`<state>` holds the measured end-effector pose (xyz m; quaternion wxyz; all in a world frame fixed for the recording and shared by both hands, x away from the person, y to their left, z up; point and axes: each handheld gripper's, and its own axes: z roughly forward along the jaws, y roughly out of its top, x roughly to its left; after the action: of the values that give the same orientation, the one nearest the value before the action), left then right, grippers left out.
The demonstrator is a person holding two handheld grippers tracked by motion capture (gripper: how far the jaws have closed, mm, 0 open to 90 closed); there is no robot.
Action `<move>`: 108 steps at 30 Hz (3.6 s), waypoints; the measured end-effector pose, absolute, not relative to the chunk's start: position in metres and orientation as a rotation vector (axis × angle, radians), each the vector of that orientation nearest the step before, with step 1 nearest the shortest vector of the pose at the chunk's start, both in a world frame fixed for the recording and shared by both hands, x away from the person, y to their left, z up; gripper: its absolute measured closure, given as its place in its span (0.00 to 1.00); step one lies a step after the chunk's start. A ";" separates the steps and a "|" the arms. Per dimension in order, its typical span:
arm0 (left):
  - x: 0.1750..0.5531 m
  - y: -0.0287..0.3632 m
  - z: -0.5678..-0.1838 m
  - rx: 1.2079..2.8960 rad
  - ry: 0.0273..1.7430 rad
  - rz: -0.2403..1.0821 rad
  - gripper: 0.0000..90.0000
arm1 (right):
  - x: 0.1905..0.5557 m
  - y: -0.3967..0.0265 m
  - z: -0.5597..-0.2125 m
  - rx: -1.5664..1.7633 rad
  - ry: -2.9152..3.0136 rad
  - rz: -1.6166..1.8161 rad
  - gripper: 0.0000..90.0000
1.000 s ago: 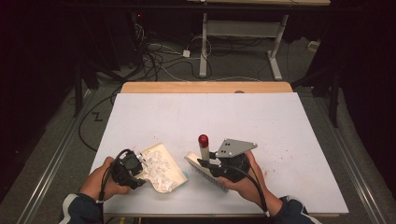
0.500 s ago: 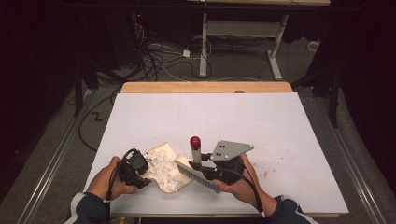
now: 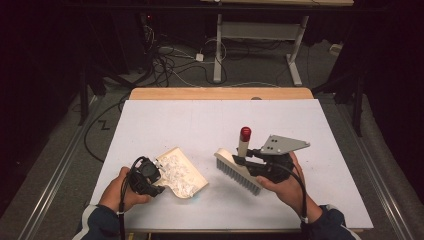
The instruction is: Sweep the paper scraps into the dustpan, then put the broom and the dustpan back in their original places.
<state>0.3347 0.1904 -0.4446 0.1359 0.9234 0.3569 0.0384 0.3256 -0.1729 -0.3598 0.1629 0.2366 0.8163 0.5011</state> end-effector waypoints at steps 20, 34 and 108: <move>0.338 0.197 -0.450 2.540 1.171 0.142 0.69 | 0.316 -0.260 -0.351 0.744 2.338 1.402 0.79; 0.343 0.209 -0.452 2.437 1.310 0.158 0.69 | 0.311 -0.279 -0.349 0.746 2.418 1.355 0.79; 0.314 0.201 -0.448 2.231 1.305 0.370 0.29 | 0.411 -0.291 -0.385 1.073 2.432 1.117 0.70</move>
<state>0.3141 0.2014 -0.4477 0.2624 0.8245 0.4823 0.1367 0.4108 -0.2912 -0.3845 0.1288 0.3690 0.8365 0.3841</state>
